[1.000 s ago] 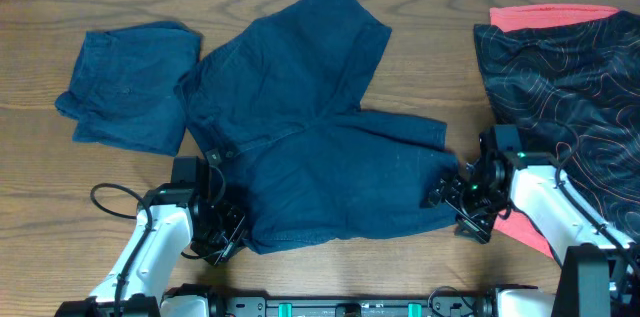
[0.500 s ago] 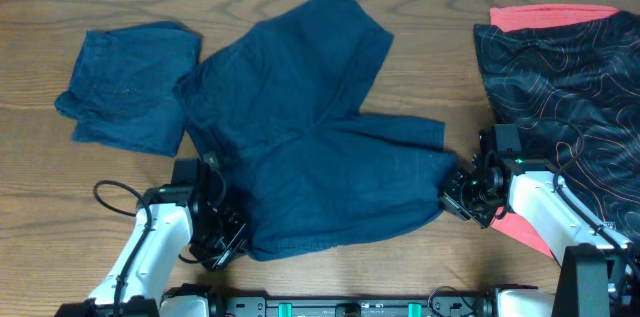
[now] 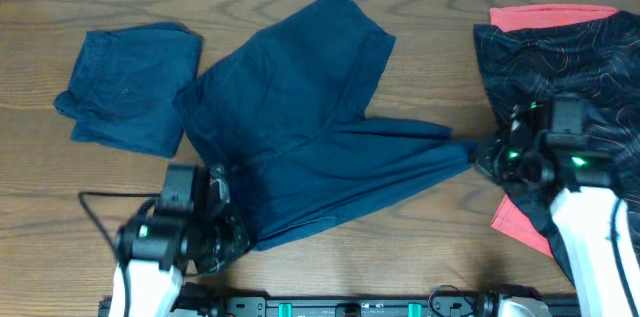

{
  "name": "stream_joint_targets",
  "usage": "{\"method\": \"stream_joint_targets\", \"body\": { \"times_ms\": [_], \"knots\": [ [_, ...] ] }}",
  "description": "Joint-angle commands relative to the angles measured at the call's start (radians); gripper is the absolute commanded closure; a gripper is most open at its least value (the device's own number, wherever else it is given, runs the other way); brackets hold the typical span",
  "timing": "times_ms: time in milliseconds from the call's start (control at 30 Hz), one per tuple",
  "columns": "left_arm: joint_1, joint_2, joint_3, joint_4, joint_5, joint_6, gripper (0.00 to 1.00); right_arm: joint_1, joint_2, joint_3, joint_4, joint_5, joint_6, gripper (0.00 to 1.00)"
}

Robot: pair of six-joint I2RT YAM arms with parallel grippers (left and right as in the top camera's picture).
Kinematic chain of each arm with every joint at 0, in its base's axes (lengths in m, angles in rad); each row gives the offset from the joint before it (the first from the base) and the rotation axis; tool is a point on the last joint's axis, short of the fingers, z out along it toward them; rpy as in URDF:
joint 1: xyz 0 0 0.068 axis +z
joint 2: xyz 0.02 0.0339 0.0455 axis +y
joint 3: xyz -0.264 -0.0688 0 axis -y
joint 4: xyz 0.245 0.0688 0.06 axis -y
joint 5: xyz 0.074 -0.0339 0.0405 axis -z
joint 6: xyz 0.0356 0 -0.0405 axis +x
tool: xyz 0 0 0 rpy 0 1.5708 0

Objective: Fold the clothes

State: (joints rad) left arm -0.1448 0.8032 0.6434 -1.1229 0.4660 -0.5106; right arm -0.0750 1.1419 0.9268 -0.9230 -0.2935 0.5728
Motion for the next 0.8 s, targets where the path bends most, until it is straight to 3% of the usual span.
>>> {"method": "stream_joint_targets", "body": {
  "times_ms": [0,300,433,767],
  "knots": [
    [-0.059,-0.121,0.012,-0.018,-0.058,0.035,0.94,-0.046,-0.061,0.092,-0.027,0.15,-0.058,0.99],
    [-0.175,-0.321,0.146,-0.047,-0.082,-0.053,0.94,-0.046,-0.09,0.27,-0.072,0.245,-0.151,0.99],
    [-0.175,-0.323,0.185,-0.013,-0.264,-0.108,0.94,-0.042,-0.066,0.317,0.028,0.201,-0.25,0.99],
    [-0.175,-0.208,0.148,0.19,-0.666,-0.509,0.94,0.098,0.232,0.411,0.375,0.109,-0.401,0.99]
  ]
}}
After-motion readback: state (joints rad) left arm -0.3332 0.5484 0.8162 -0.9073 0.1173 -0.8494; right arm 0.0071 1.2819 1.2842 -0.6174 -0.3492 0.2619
